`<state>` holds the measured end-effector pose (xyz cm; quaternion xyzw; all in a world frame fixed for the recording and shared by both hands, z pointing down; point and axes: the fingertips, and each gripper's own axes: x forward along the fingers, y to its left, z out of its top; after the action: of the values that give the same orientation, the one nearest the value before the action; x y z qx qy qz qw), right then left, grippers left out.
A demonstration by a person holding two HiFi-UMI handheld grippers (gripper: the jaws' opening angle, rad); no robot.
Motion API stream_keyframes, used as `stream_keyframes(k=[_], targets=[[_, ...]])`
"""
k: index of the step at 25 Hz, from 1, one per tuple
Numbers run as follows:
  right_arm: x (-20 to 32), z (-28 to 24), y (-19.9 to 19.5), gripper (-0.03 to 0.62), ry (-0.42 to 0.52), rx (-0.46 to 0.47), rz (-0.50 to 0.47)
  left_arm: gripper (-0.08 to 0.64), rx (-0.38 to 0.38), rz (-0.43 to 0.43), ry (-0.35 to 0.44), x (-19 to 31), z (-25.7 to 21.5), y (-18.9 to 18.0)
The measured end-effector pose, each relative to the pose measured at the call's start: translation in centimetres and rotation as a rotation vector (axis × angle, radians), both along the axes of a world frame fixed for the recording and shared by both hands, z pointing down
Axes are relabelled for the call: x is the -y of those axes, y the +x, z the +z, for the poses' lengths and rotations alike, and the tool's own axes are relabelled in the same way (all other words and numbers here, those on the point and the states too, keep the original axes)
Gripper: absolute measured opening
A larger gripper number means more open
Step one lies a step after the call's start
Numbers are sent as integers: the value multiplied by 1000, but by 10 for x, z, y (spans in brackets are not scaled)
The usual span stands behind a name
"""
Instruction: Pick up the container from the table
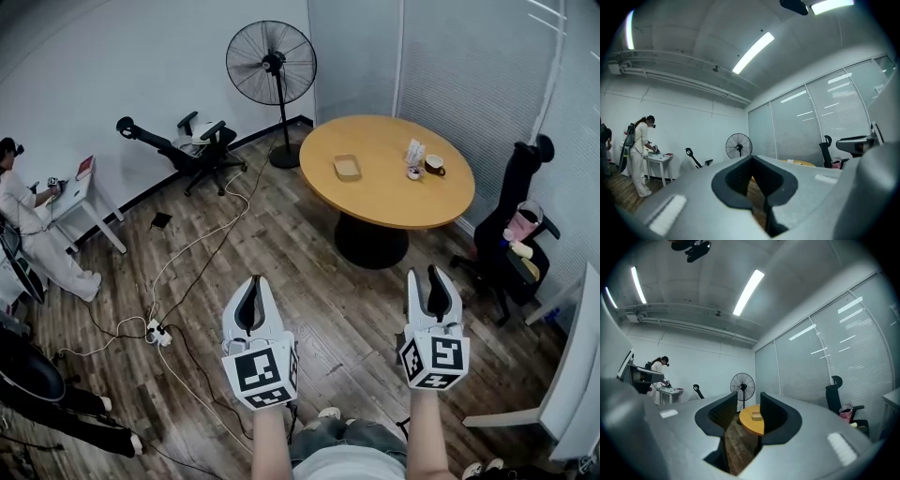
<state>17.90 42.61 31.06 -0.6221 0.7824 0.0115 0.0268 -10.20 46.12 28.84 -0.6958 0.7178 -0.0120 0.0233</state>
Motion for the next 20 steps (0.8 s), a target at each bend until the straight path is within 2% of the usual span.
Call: stream_keyframes(k=[4, 11, 20], targets=[[2, 2, -10, 258, 6, 21, -15, 2, 1, 5, -9, 6, 5, -8], [15, 13, -33, 441, -24, 0, -105, 2, -5, 10, -26, 21, 14, -11], [72, 21, -31, 465, -40, -9, -119, 2, -9, -11, -44, 72, 23, -9]])
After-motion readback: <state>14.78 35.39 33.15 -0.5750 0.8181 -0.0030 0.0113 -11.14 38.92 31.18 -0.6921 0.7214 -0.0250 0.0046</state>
